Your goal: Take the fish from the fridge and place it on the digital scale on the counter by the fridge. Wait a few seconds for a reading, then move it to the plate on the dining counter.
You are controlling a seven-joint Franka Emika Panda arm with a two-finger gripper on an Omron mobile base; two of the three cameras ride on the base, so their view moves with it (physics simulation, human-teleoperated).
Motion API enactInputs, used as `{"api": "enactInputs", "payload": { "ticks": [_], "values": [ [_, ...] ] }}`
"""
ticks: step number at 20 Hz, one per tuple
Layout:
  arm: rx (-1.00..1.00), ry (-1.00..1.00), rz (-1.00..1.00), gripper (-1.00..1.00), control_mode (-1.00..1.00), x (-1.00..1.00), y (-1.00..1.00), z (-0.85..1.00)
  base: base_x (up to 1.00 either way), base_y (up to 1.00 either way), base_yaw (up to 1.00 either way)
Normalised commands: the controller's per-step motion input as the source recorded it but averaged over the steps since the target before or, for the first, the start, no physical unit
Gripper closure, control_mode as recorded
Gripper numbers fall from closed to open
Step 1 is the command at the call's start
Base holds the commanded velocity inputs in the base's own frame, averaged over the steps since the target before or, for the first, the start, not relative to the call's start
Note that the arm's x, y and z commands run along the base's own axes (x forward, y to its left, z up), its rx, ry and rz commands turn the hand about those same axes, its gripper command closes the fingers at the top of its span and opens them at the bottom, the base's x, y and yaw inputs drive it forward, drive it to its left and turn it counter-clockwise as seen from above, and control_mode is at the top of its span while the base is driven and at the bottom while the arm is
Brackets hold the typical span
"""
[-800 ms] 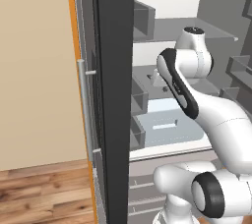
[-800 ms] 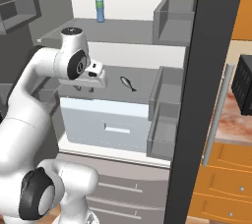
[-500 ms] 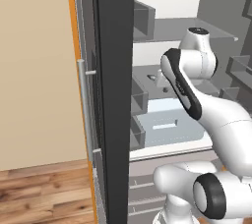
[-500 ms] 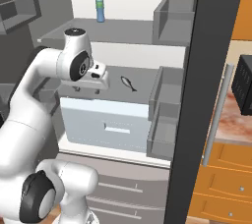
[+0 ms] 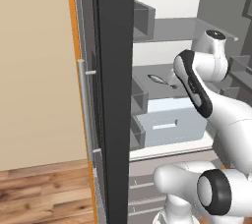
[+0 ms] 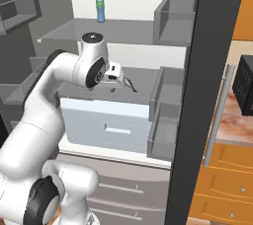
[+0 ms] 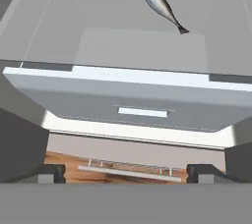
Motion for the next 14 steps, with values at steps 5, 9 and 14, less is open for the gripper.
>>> {"api": "enactInputs", "payload": {
  "ticks": [5, 9, 14],
  "values": [
    [0.00, -0.10, 0.05, -1.00, -1.00, 0.62, -0.13, -0.17, 0.00, 0.00, 0.00],
    [0.00, -0.01, 0.02, -1.00, -1.00, 0.89, -0.14, -0.31, 0.00, 0.00, 0.00],
    [0.00, -0.01, 0.01, -1.00, -1.00, 0.80, -0.01, -0.25, 0.00, 0.00, 0.00]
  ]
}}
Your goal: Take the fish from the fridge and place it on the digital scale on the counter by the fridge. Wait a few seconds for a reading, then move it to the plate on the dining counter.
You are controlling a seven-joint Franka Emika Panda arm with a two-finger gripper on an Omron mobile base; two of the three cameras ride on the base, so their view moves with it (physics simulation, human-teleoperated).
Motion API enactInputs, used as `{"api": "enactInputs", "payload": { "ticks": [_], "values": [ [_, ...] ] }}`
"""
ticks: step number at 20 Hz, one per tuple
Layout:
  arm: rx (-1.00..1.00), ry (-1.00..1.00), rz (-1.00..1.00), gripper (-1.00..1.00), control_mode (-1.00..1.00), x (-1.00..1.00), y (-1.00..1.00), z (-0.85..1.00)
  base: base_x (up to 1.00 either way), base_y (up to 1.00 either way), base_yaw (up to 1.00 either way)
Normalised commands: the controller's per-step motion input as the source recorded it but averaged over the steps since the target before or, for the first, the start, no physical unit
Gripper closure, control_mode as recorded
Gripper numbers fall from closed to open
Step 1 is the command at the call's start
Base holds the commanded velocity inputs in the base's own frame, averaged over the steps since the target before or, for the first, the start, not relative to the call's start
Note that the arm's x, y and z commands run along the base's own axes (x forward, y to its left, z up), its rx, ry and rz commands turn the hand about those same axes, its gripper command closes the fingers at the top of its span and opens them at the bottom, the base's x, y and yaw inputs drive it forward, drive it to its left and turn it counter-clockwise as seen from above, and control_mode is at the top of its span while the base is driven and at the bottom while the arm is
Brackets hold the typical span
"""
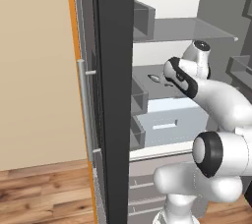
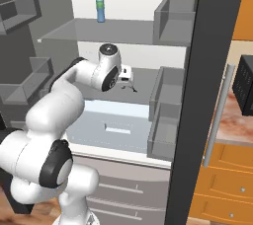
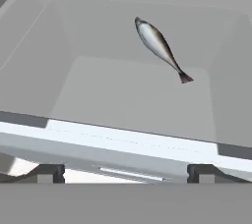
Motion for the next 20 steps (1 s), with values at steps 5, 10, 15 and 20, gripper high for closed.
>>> {"api": "enactInputs", "payload": {
  "ticks": [5, 10, 15, 20],
  "values": [
    [0.00, -0.05, 0.02, -1.00, -1.00, 0.63, 0.00, -0.17, 0.00, 0.00, 0.00],
    [0.00, -0.08, 0.03, -1.00, -1.00, 0.52, -0.04, -0.23, 0.00, 0.00, 0.00],
    [0.00, -0.17, 0.08, -1.00, -1.00, 0.38, -0.09, -0.19, 0.00, 0.00, 0.00],
    [0.00, -0.14, 0.07, -1.00, -1.00, 0.41, -0.12, -0.11, 0.00, 0.00, 0.00]
  ]
}}
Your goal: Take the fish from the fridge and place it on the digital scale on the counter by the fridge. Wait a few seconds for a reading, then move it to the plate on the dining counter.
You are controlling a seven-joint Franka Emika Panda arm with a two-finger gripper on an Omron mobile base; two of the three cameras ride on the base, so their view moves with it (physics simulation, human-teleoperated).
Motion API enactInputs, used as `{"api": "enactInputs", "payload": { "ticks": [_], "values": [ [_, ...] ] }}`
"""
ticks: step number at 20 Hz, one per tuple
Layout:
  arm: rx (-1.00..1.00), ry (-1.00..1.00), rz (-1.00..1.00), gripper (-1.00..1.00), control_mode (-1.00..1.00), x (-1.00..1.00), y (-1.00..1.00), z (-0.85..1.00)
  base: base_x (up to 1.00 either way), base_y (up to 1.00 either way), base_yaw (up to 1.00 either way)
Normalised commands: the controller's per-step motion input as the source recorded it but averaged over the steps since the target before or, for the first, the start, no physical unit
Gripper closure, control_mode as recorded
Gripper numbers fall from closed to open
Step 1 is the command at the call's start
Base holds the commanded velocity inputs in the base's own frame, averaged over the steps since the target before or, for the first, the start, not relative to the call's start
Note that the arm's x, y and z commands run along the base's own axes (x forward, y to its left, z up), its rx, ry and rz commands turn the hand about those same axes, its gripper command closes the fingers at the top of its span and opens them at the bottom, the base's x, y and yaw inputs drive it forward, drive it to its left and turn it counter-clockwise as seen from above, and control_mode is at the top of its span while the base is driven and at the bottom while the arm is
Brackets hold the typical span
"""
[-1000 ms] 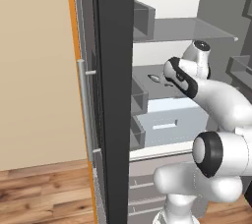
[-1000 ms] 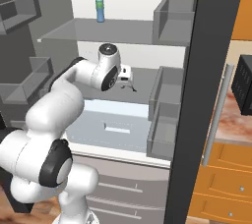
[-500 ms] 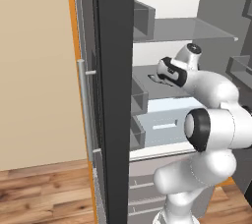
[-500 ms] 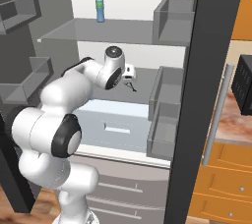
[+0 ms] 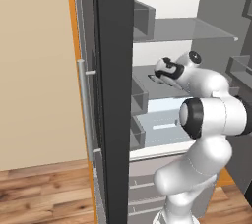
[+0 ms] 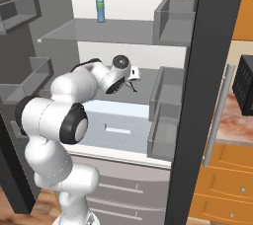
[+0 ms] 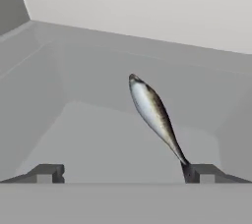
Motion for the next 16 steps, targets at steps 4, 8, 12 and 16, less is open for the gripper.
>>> {"api": "enactInputs", "payload": {
  "ticks": [4, 8, 12, 16],
  "values": [
    [0.00, -0.03, 0.06, -1.00, -1.00, 0.42, -0.09, -0.15, 0.00, 0.00, 0.00],
    [0.00, 0.00, 0.04, -1.00, -1.00, 0.44, -0.15, -0.09, 0.00, 0.00, 0.00],
    [0.00, 0.00, 0.03, -1.00, -1.00, 0.47, -0.11, -0.03, 0.00, 0.00, 0.00],
    [0.00, 0.00, 0.03, -1.00, -1.00, 0.43, -0.01, -0.06, 0.00, 0.00, 0.00]
  ]
}}
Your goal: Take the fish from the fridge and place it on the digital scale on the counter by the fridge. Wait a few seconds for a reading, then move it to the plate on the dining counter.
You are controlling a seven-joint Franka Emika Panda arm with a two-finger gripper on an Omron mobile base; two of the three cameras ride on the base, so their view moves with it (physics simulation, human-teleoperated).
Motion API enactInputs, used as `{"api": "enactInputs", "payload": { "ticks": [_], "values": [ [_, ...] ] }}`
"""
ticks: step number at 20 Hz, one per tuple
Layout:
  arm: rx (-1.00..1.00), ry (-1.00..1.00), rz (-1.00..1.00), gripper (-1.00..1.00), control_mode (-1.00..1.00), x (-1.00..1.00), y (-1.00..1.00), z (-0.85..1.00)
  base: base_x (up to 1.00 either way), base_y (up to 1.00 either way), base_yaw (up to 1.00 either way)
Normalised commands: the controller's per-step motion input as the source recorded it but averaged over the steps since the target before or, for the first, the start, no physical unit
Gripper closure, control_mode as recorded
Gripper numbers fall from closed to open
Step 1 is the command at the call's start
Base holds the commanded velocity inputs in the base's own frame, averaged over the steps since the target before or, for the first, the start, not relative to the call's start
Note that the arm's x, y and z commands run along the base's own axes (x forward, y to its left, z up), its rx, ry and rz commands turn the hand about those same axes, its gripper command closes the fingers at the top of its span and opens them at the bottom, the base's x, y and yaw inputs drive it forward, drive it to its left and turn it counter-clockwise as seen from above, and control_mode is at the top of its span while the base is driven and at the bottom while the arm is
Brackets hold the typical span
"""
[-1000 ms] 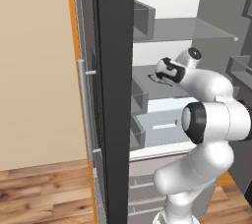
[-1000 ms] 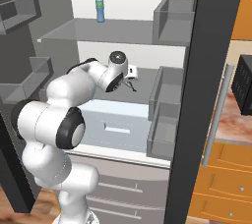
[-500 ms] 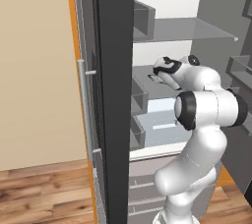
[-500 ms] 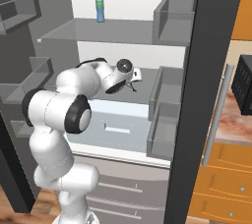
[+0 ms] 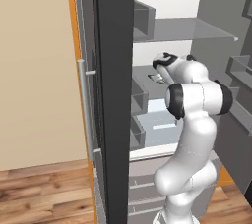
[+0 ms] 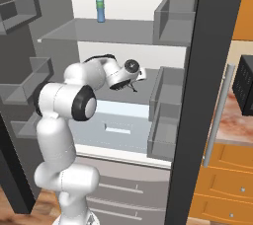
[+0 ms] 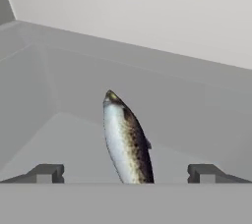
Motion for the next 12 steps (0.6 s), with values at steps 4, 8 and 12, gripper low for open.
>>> {"api": "enactInputs", "payload": {
  "ticks": [4, 8, 12],
  "values": [
    [0.00, 0.00, 0.00, -1.00, -1.00, 0.50, 0.00, -0.13, 0.00, 0.00, 0.00],
    [0.00, 0.00, 0.00, -1.00, -1.00, 0.20, 0.00, -0.21, 0.00, 0.00, 0.00],
    [0.00, 0.00, 0.01, -1.00, -1.00, -0.01, 0.00, -0.26, 0.00, 0.00, 0.00]
  ]
}}
